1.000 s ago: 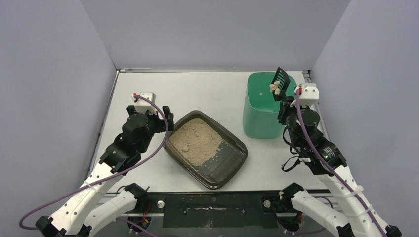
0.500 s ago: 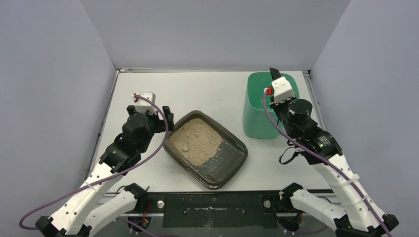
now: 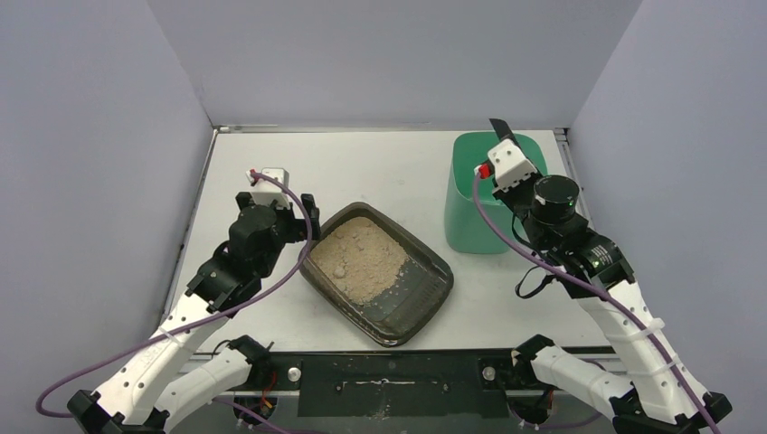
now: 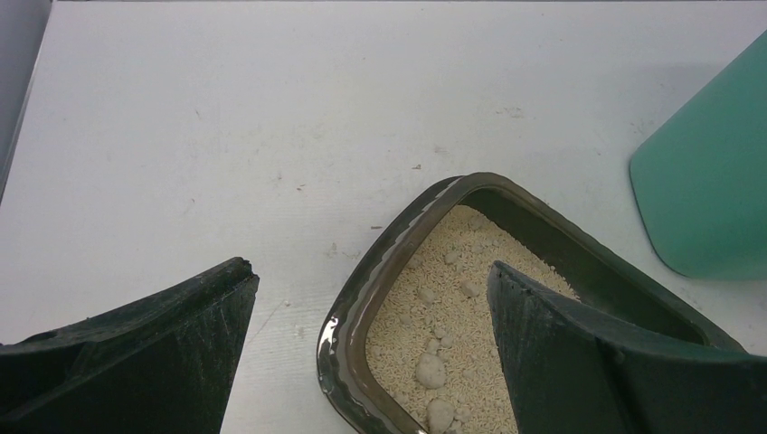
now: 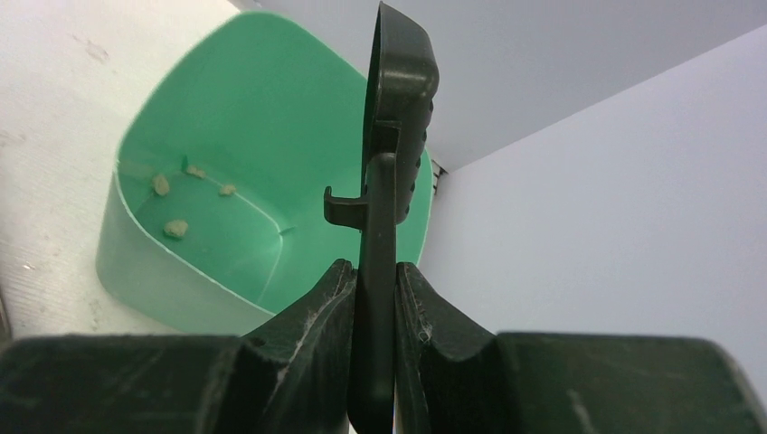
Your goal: Clean the litter box
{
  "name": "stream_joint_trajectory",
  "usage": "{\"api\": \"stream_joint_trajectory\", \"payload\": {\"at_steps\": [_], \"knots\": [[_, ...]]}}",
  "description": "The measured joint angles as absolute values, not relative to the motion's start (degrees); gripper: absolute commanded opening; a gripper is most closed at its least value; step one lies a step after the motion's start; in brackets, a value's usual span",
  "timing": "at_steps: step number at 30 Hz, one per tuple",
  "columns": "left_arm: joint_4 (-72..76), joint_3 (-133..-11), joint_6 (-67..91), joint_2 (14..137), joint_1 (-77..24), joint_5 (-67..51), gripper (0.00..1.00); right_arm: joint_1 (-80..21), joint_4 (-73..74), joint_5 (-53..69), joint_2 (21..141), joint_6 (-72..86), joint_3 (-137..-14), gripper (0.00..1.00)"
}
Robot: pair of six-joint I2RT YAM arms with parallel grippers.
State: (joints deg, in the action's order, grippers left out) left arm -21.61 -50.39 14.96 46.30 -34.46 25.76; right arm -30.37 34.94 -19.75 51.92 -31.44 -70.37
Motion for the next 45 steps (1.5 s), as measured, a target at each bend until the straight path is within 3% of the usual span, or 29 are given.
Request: {"api": "stream_joint_trajectory", "payload": {"at_steps": [15, 29, 37, 45], "knots": [[-22.1, -50.4, 14.9, 52.7, -34.5, 26.2, 0.97, -30.4, 30.6, 1.5, 51.9, -11.7, -77.8, 0.00], [-25.7, -51.8, 17.4, 65.3, -34.0, 26.7, 0.97, -30.4, 31.2, 19.3, 56.9, 8.5, -74.0, 0.00], [-27.6, -53.7, 18.1, 74.3, -33.5, 24.8, 0.86, -30.3, 38.8, 26.4, 62.9, 11.3, -72.7, 0.00], [-28.9, -54.2, 18.6, 80.4, -32.1, 23.5, 0.69, -30.3, 43.5, 33.3, 63.2, 11.5, -67.1, 0.00]]}}
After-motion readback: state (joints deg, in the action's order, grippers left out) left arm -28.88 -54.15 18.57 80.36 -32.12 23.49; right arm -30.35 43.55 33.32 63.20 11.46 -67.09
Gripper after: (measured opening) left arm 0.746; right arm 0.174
